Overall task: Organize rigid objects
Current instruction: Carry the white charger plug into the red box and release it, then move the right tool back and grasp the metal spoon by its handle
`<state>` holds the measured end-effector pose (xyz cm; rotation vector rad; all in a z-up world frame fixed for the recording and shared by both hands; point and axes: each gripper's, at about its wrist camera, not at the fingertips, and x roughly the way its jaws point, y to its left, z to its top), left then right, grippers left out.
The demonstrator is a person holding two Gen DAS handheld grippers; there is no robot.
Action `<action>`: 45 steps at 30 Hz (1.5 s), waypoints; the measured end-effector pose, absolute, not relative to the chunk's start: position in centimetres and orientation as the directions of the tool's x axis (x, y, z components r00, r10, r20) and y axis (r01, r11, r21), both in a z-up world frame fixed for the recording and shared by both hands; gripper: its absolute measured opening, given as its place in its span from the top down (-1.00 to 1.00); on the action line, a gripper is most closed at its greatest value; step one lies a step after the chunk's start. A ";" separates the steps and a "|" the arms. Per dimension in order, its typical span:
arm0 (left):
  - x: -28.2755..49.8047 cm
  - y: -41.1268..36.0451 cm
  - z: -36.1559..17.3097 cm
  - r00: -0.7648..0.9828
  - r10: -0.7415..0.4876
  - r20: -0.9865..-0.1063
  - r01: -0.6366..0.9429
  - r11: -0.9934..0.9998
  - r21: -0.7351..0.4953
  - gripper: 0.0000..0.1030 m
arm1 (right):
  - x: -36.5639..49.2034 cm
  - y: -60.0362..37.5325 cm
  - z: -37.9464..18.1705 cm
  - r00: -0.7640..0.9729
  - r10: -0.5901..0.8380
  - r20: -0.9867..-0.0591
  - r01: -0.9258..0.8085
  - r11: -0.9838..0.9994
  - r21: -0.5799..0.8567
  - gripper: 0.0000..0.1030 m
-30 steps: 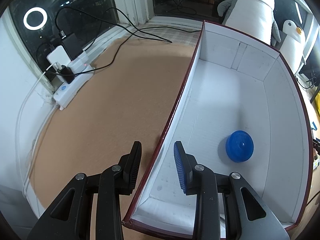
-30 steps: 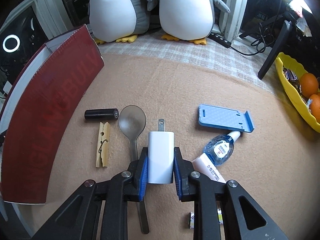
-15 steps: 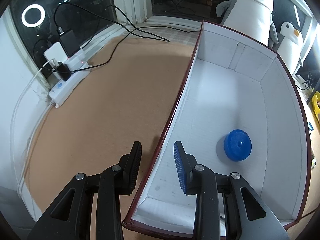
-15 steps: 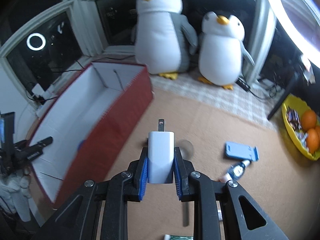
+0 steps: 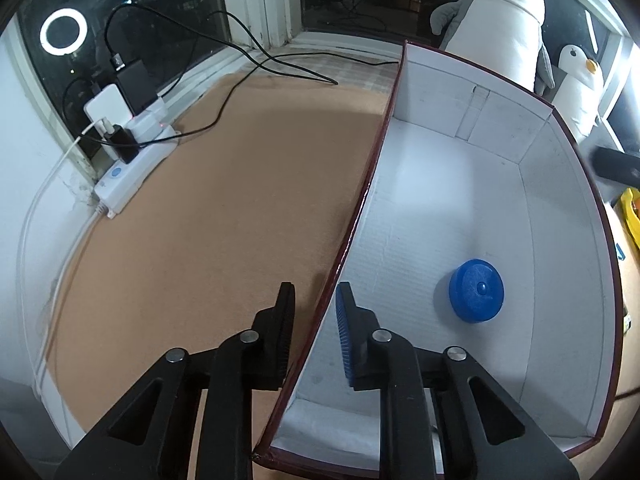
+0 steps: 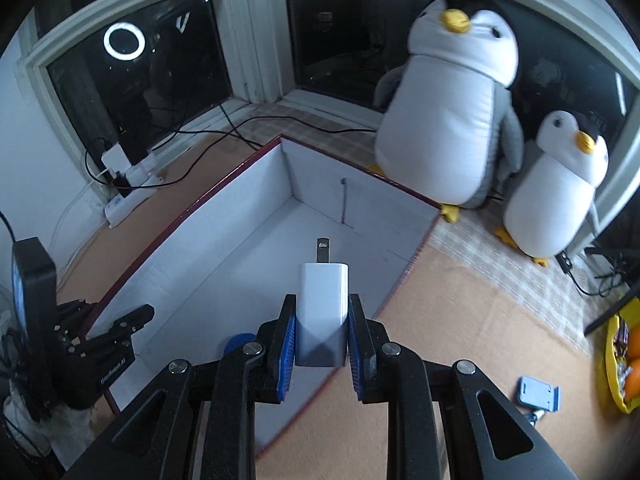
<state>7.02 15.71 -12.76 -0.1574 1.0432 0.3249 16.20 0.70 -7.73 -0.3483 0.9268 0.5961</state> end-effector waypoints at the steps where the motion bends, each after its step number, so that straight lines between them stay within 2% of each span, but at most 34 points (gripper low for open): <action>1: 7.0 15.7 -12.8 0.462 0.194 -0.866 -0.338 0.941 0.030 0.68 | 16.3 1.1 -8.0 0.454 0.324 -0.830 -0.620 0.783 -0.034 0.60; 16: 7.1 15.9 -13.0 0.461 0.186 -0.868 -0.341 0.940 0.020 0.68 | 19.4 5.5 -12.5 0.409 0.249 -0.878 -0.636 0.768 -0.078 0.60; 25: 7.1 15.9 -13.0 0.460 0.185 -0.869 -0.342 0.940 0.019 0.68 | 19.6 6.0 -13.1 0.409 0.237 -0.881 -0.638 0.765 -0.090 0.60; 26: 7.1 15.9 -13.0 0.459 0.186 -0.869 -0.342 0.939 0.020 0.68 | 19.5 5.9 -13.0 0.413 0.241 -0.878 -0.639 0.763 -0.091 0.56; 29: 7.1 15.9 -13.0 0.459 0.187 -0.869 -0.342 0.940 0.022 0.68 | 19.3 6.1 -12.6 0.427 0.243 -0.871 -0.645 0.757 -0.105 0.26; 45: 7.2 15.8 -13.0 0.458 0.197 -0.867 -0.335 0.942 0.037 0.68 | 15.4 1.8 -9.1 0.456 0.318 -0.831 -0.607 0.794 -0.029 0.25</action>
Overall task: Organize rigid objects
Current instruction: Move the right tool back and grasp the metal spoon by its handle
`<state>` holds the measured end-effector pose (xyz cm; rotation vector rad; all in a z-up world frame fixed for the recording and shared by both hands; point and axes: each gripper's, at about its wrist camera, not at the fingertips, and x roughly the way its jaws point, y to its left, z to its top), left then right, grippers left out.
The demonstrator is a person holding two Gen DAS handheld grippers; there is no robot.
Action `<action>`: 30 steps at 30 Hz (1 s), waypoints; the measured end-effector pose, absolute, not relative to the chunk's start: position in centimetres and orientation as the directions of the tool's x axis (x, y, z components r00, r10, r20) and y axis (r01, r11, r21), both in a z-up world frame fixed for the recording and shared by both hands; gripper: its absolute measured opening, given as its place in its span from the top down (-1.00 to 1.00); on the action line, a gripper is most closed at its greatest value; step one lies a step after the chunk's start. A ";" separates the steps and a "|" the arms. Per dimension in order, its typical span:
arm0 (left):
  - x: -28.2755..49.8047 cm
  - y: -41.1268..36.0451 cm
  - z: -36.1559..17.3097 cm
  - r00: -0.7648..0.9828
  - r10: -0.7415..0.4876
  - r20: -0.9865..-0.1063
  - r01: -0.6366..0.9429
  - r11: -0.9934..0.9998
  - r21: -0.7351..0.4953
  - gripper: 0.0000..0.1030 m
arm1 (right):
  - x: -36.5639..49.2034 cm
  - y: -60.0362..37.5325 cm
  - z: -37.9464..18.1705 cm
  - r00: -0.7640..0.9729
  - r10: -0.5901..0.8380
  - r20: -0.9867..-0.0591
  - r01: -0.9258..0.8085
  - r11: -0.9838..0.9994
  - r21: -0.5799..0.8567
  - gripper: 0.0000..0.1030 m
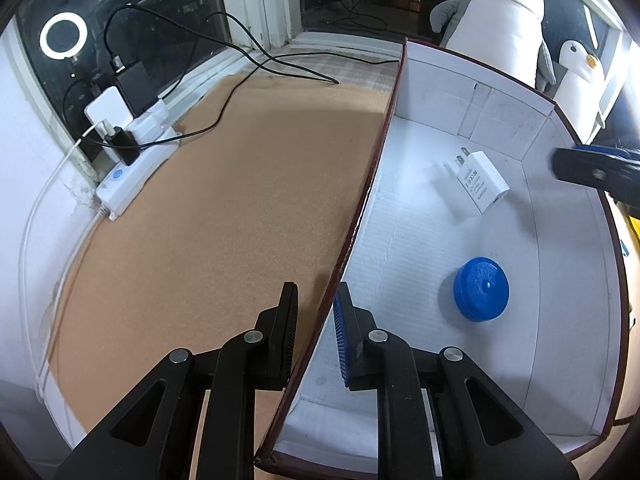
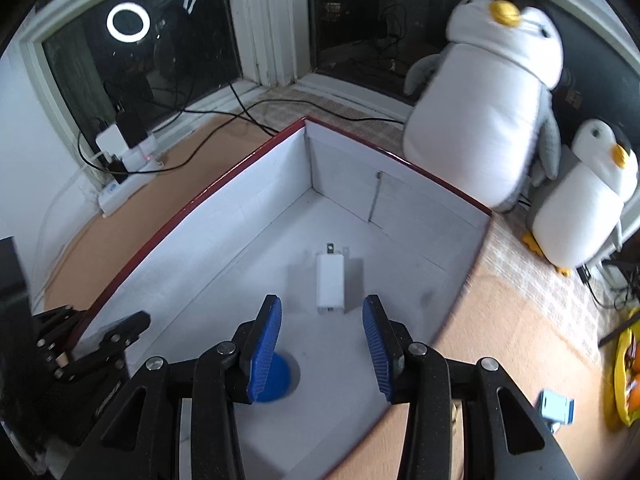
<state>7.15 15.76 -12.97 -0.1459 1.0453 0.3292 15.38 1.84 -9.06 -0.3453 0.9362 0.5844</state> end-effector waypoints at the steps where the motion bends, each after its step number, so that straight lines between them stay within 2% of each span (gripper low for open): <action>1: 7.1 15.8 -12.9 0.459 0.198 -0.866 -0.335 0.942 0.038 0.68 | 15.1 1.3 -8.9 0.459 0.319 -0.829 -0.601 0.799 -0.026 0.24; 14: 6.4 15.3 -11.7 0.474 0.216 -0.853 -0.332 0.942 0.054 0.68 | 11.7 -10.5 -7.9 0.515 0.274 -0.812 -0.442 0.897 0.022 0.23; 23: 5.7 15.1 -11.5 0.473 0.223 -0.852 -0.340 0.939 0.057 0.68 | 10.9 -18.6 -10.2 0.498 0.201 -0.843 -0.304 0.952 0.047 0.23; 30: 5.3 15.1 -11.2 0.478 0.227 -0.848 -0.343 0.938 0.058 0.68 | 10.7 -20.1 -12.4 0.479 0.167 -0.862 -0.276 0.961 0.032 0.23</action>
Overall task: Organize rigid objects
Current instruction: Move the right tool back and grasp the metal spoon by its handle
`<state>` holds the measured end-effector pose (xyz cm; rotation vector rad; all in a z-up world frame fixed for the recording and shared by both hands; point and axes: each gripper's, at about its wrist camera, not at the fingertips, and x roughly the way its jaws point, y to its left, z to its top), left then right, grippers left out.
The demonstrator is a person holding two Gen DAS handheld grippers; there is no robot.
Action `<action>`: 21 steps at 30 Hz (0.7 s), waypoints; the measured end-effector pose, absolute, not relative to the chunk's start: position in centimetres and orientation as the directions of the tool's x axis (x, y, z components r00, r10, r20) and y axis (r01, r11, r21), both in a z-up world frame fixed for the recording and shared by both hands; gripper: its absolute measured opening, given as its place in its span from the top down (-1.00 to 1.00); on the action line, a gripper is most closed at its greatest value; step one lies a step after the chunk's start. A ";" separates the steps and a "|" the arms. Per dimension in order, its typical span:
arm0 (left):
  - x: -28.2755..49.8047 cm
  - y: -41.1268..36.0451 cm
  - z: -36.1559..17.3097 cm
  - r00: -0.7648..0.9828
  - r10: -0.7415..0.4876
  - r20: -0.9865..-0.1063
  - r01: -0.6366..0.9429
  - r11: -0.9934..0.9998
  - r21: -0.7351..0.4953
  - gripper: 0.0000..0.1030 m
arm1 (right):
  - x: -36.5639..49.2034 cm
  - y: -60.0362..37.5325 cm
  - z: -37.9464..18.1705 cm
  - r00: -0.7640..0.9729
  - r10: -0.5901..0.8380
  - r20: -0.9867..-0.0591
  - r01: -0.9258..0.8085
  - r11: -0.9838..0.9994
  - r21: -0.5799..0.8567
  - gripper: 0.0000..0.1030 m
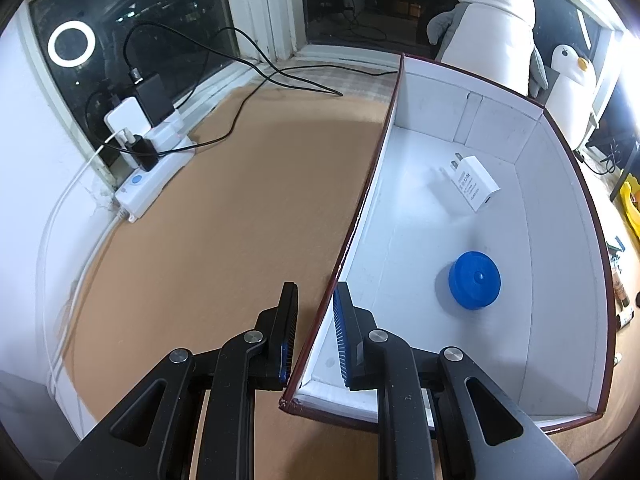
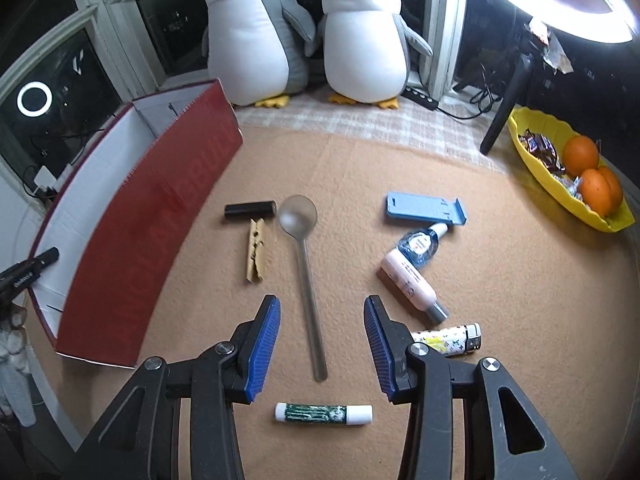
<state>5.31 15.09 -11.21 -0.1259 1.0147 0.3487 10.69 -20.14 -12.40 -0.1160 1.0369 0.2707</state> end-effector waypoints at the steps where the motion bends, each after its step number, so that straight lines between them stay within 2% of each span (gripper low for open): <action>1: 5.3 15.1 -11.2 0.479 0.227 -0.848 -0.343 0.938 0.058 0.68 | 10.8 -20.1 -12.7 0.475 0.164 -0.865 -0.278 0.960 0.029 0.23; 21: 4.3 15.4 -10.5 0.494 0.226 -0.839 -0.353 0.935 0.044 0.64 | 15.1 -17.1 -17.5 0.389 0.100 -0.916 -0.323 0.946 -0.034 0.24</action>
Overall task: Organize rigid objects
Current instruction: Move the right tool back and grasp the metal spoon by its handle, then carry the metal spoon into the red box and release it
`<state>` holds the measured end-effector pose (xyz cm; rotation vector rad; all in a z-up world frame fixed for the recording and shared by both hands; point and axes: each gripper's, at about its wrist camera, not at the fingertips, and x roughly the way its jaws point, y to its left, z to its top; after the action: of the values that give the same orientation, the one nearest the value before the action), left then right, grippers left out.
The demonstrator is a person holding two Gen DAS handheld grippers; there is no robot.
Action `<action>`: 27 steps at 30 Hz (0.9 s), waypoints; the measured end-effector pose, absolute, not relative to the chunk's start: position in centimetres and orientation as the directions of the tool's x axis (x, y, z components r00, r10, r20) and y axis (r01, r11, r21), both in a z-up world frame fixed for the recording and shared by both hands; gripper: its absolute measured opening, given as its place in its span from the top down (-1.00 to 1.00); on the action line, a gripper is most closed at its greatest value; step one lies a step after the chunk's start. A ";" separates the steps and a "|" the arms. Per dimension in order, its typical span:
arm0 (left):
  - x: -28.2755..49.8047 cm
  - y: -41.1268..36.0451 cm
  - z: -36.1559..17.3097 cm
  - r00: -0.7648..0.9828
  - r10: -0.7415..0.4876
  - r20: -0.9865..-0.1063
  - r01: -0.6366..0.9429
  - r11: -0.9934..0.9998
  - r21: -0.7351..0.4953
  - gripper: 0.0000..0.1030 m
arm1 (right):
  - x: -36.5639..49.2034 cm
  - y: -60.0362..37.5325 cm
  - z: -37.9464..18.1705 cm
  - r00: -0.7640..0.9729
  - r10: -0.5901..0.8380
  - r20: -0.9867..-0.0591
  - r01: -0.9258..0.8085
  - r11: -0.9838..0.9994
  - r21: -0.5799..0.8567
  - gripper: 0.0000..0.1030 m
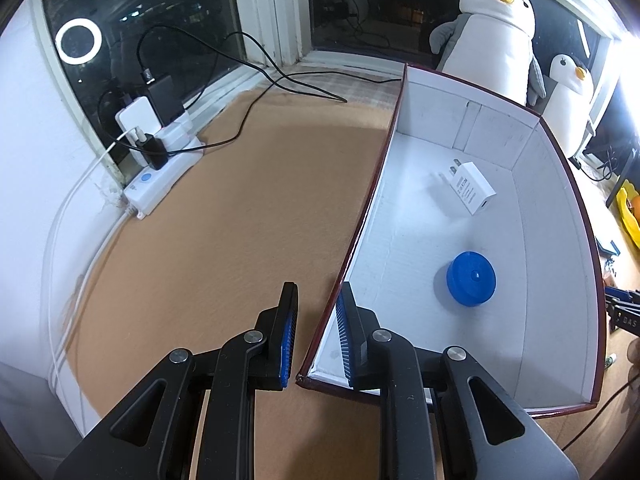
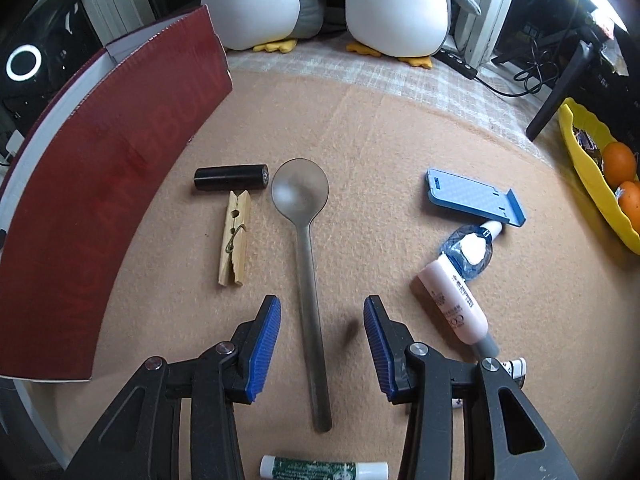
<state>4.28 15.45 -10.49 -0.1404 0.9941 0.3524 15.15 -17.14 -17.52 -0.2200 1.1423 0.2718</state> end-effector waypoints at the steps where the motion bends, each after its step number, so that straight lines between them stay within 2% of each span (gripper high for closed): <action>1: 4.3 15.5 -10.5 0.494 0.226 -0.840 -0.353 0.935 0.044 0.64 | 15.3 -17.0 -17.6 0.388 0.098 -0.916 -0.323 0.946 -0.036 0.25; 8: 4.2 15.4 -10.4 0.497 0.223 -0.839 -0.352 0.935 0.041 0.67 | 16.0 -16.3 -18.2 0.383 0.085 -0.920 -0.338 0.940 -0.054 0.41; 15: 4.2 15.4 -10.4 0.497 0.223 -0.838 -0.351 0.935 0.041 0.67 | 16.0 -16.3 -18.3 0.373 0.095 -0.923 -0.350 0.936 -0.046 0.85; 27: 4.2 15.4 -10.4 0.498 0.222 -0.838 -0.351 0.935 0.039 0.67 | 14.9 -17.2 -16.1 0.398 0.142 -0.906 -0.318 0.948 0.009 0.86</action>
<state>4.18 15.42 -10.43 -0.1436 0.9912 0.3485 14.88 -17.16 -16.11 -0.1752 1.1254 0.2932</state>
